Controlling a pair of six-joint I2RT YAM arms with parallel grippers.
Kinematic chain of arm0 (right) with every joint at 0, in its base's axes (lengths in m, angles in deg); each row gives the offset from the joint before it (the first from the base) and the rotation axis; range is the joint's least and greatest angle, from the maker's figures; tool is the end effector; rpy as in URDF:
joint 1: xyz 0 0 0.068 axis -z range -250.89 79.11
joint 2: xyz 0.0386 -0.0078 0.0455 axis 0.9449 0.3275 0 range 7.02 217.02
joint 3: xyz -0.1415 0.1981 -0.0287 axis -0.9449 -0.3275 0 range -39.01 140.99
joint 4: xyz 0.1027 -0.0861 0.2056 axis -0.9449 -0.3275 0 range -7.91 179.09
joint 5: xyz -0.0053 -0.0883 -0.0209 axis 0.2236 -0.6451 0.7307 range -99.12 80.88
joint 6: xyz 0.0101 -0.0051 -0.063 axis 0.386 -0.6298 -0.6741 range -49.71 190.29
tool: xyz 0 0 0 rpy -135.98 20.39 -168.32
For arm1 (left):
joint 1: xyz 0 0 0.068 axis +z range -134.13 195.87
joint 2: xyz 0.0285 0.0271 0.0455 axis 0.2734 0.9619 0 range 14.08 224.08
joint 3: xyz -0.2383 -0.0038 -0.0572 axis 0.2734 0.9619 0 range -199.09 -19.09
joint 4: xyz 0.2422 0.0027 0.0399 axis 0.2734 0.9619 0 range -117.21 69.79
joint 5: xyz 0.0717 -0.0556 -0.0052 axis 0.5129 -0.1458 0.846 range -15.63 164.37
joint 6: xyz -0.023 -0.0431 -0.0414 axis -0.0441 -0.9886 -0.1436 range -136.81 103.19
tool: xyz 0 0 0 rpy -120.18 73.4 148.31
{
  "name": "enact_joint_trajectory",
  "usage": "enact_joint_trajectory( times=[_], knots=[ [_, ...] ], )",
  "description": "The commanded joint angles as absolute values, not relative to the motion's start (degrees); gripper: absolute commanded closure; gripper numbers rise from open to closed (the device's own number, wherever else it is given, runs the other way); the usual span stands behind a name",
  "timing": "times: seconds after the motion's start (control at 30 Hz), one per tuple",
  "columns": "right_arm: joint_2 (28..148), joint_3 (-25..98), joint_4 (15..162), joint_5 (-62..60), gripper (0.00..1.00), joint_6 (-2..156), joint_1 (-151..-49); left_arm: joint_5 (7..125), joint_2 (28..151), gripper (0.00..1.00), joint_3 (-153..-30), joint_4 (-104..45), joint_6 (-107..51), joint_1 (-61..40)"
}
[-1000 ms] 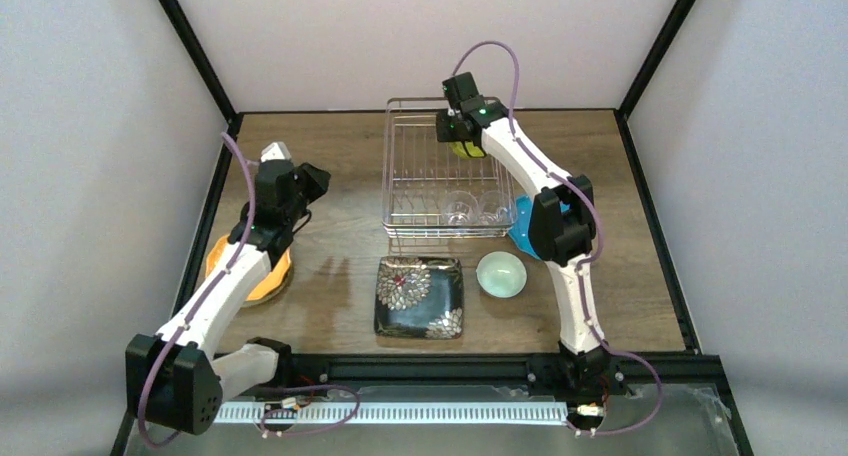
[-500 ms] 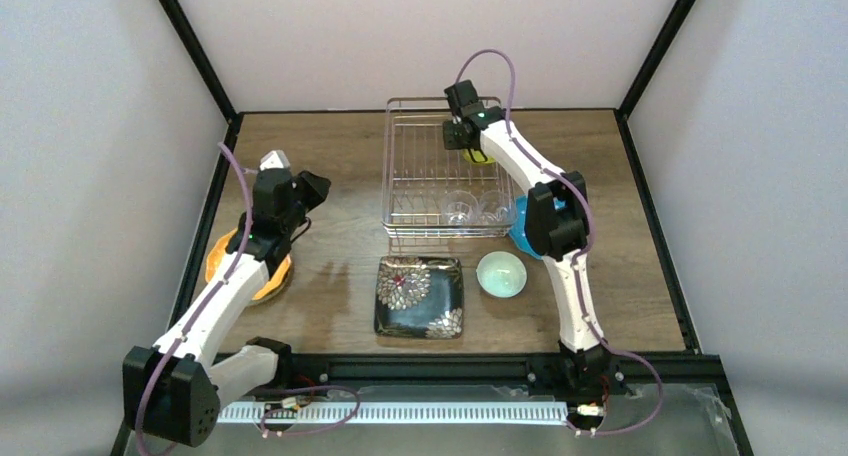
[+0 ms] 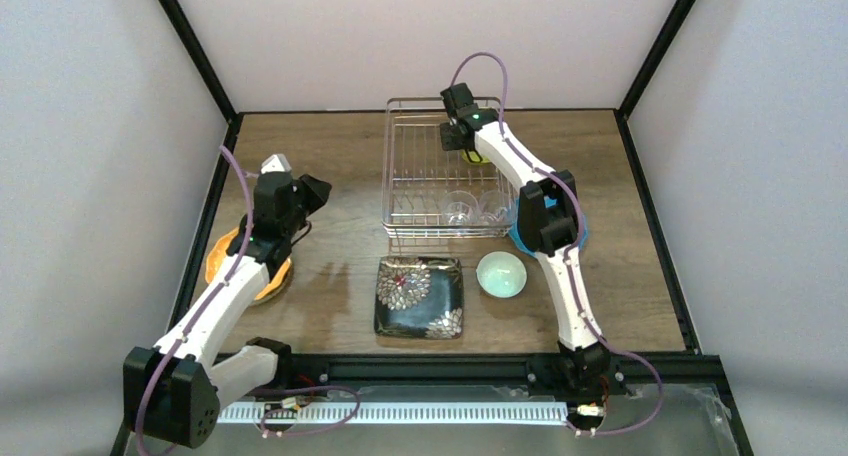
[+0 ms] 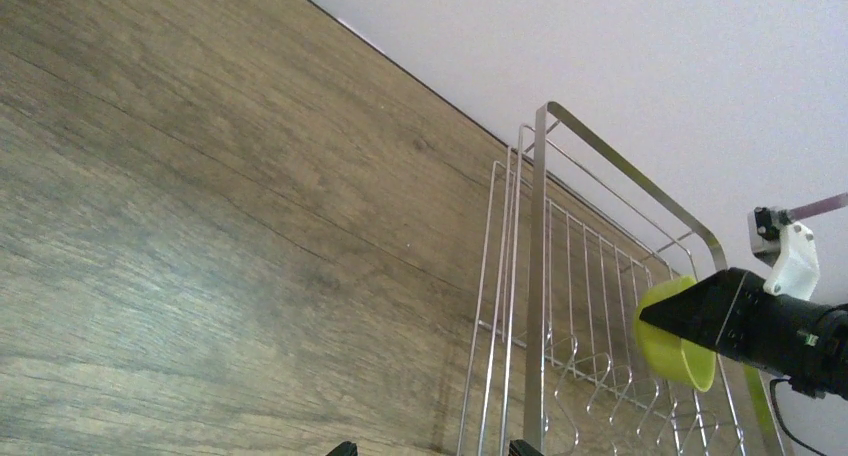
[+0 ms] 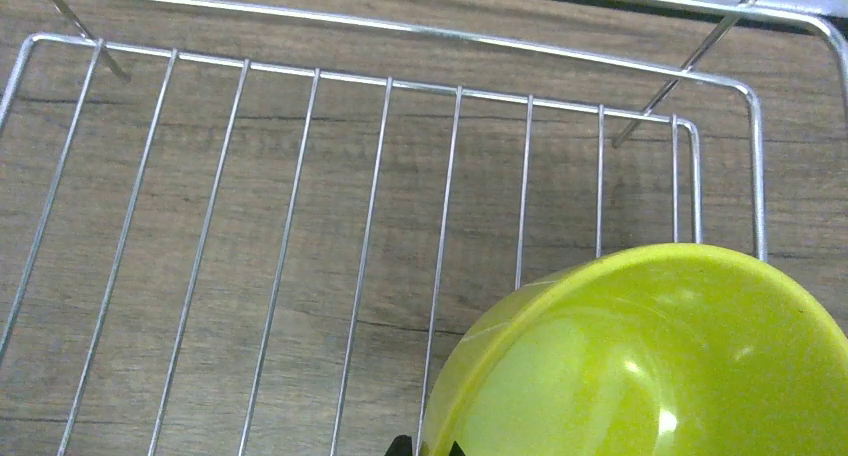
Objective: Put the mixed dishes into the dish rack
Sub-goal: Place the bowl in the dish rack.
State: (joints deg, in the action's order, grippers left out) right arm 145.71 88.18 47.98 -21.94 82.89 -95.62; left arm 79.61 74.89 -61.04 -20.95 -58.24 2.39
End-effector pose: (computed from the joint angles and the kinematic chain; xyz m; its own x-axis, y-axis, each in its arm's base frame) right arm 0.4644 0.2019 0.1850 -0.7665 -0.1188 -0.6312 -0.1212 0.9918 -0.0395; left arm 0.2461 -0.0544 0.2496 -0.4100 -0.5794 -0.7044 -0.1594 0.8060 -0.5701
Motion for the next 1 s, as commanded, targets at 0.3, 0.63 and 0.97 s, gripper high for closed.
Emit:
enact_joint_trajectory(
  times=[0.3, 0.63, 0.97],
  knots=[
    [149.44, 90.98, 49.45, -24.64, 0.69, 81.69, -95.23, 78.86, 73.85, 0.12, -59.28, -21.68, -58.03, 2.51],
    [147.57, 90.98, 50.39, -24.12, 0.31, 81.31, -95.18, 79.03, 72.45, 0.12, -57.60, -21.81, -59.14, 2.34],
    [141.00, 90.62, 50.75, -24.32, 0.28, 80.49, -95.24, 80.26, 70.91, 0.12, -56.77, -20.88, -59.09, 1.73]
  ],
)
